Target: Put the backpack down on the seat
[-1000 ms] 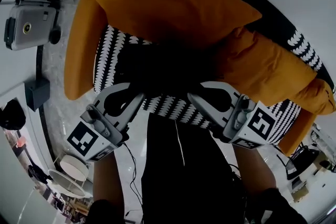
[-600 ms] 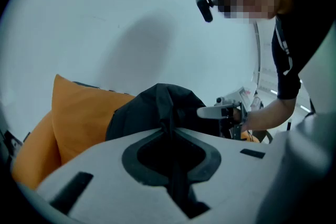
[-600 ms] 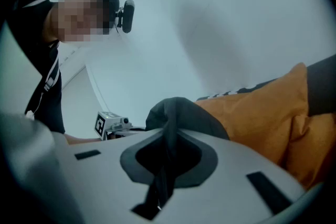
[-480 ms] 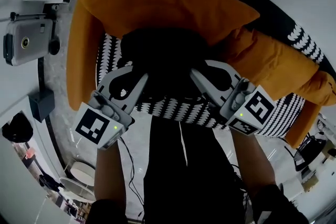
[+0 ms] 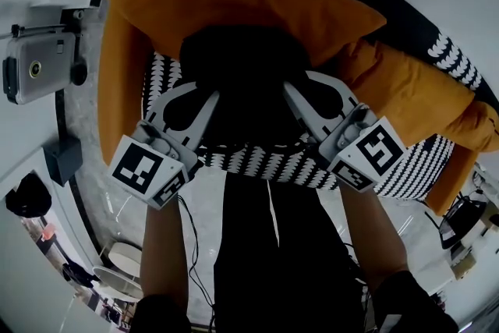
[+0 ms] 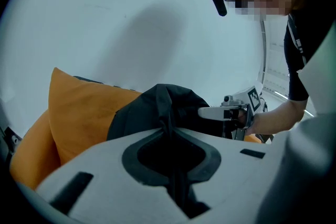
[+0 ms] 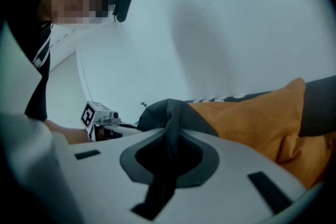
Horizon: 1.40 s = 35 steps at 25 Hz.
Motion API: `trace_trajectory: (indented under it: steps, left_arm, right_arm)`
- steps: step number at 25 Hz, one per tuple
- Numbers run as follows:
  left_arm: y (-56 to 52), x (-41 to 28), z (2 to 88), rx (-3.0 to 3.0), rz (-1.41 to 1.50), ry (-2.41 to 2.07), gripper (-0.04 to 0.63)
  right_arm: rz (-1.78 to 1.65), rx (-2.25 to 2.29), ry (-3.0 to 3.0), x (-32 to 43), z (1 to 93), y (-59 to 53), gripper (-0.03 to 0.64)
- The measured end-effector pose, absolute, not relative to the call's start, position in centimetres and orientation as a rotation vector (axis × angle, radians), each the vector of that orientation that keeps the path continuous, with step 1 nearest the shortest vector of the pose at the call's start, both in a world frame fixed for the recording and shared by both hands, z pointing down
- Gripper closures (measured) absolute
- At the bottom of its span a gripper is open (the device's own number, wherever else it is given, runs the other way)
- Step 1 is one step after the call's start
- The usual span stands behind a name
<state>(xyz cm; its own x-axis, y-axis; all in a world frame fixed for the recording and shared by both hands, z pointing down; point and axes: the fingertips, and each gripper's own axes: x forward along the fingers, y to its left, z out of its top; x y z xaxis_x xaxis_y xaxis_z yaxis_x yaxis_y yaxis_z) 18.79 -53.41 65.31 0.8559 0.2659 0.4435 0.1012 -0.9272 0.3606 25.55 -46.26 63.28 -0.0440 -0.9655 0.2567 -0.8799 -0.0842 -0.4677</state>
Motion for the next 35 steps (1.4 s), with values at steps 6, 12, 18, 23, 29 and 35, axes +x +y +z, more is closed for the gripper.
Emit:
trace_trajectory:
  steps: [6, 12, 18, 23, 29, 35]
  left_arm:
    - [-53.8, 19.6, 65.8, 2.707, 0.728, 0.234, 0.565]
    - [-54.7, 20.0, 66.7, 2.716, 0.706, 0.208, 0.565]
    - [-54.6, 19.5, 66.5, 2.743, 0.675, 0.249, 0.565]
    - [-55.6, 18.9, 66.3, 2.753, 0.623, 0.217, 0.562]
    - [-56.7, 17.5, 66.4, 2.739, 0.601, 0.107, 0.445]
    - [-56.7, 16.1, 64.9, 2.734, 0.540, 0.051, 0.445]
  right_arm:
    - [-0.786, -2.103, 1.996, 26.7, 63.9, -46.6, 0.586]
    - [-0.758, -2.159, 2.023, 27.2, 64.7, -47.4, 0.587]
    - [-0.720, -2.176, 2.068, 26.7, 64.5, -47.7, 0.586]
    - [-0.711, -2.173, 2.066, 26.4, 64.3, -48.2, 0.580]
    - [-0.700, -2.192, 2.016, 27.0, 63.5, -47.3, 0.509]
    - [-0.662, -2.226, 2.013, 27.1, 62.0, -46.0, 0.492]
